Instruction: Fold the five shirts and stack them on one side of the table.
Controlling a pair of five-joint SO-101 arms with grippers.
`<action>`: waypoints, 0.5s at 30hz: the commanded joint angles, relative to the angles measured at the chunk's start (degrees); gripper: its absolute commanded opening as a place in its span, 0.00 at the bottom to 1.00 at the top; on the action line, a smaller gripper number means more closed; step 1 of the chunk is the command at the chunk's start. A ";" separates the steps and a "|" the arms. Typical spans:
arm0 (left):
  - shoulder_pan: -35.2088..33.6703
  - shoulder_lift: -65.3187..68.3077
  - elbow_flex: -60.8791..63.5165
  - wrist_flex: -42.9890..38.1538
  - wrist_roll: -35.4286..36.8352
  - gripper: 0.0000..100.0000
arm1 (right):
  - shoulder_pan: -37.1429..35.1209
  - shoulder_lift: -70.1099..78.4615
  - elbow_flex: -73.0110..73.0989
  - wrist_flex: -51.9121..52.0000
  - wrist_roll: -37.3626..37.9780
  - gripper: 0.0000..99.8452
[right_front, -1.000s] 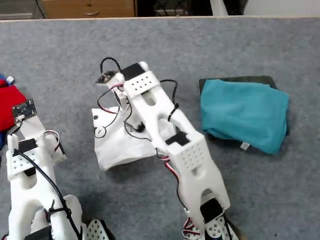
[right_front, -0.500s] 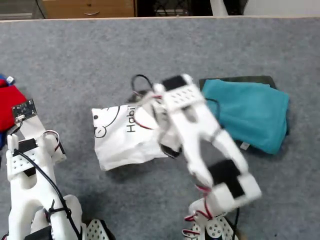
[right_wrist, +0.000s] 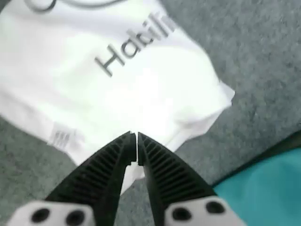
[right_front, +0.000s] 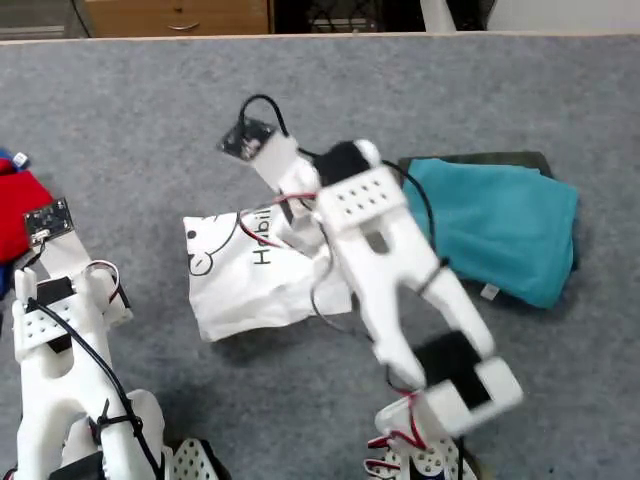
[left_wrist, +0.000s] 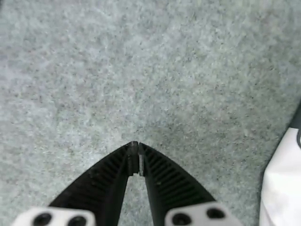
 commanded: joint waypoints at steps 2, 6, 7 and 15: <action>0.48 -1.32 -0.22 -0.70 0.44 0.03 | -0.79 10.42 -10.07 2.02 -1.05 0.01; 0.48 -1.32 -0.22 -0.70 0.35 0.03 | -1.05 16.31 -11.56 7.56 -0.79 0.01; 0.40 -1.32 -0.22 -0.70 0.35 0.03 | -1.32 16.92 -10.77 8.62 -0.18 0.01; 0.48 -1.32 -0.22 -0.70 0.26 0.03 | -0.09 8.57 5.32 12.40 7.38 0.01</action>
